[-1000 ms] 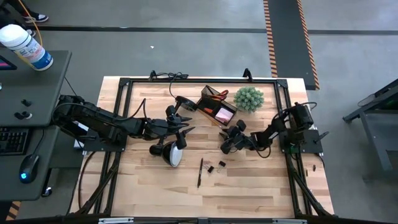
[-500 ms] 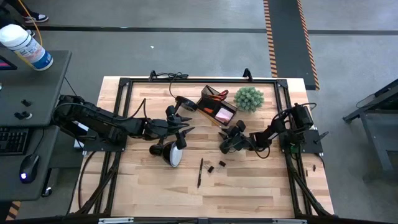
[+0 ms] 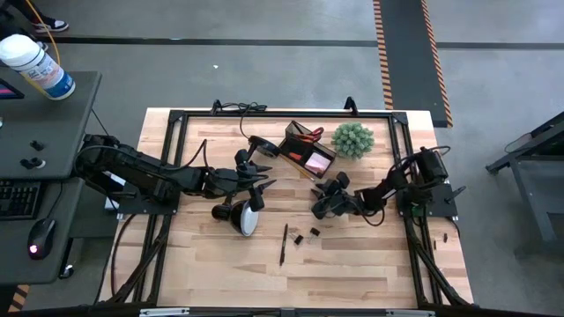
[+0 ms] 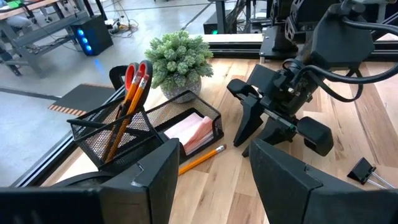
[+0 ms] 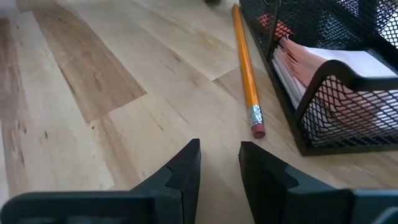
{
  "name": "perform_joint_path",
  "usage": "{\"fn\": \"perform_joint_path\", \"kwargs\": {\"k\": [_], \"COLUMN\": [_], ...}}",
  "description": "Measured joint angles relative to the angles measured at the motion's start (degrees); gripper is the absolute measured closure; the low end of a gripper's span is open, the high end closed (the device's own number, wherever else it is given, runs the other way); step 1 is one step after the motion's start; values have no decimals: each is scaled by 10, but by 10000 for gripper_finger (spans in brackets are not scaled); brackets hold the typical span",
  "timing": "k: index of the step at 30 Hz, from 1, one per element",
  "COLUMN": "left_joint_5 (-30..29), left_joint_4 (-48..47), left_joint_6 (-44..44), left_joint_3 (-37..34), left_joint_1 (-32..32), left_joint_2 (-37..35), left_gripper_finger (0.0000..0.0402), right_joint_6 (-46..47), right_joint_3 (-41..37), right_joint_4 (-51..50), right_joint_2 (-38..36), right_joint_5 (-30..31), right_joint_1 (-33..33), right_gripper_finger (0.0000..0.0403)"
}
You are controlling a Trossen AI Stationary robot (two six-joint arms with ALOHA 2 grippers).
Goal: Pick and place office supplies into organizer
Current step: Put the orange pencil into the desk organizer
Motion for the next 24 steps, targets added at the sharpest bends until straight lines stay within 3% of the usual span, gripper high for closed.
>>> {"fn": "perform_joint_path", "kwargs": {"k": [24], "left_joint_5": [-4], "left_joint_4": [0], "left_joint_6": [1], "left_joint_3": [0], "left_joint_1": [0], "left_joint_2": [0], "left_gripper_finger": [218], "right_joint_6": [-2], "right_joint_3": [0], "right_joint_4": [-27], "right_joint_2": [-16], "right_joint_5": [66], "right_joint_1": [-12], "right_gripper_finger": [299]}}
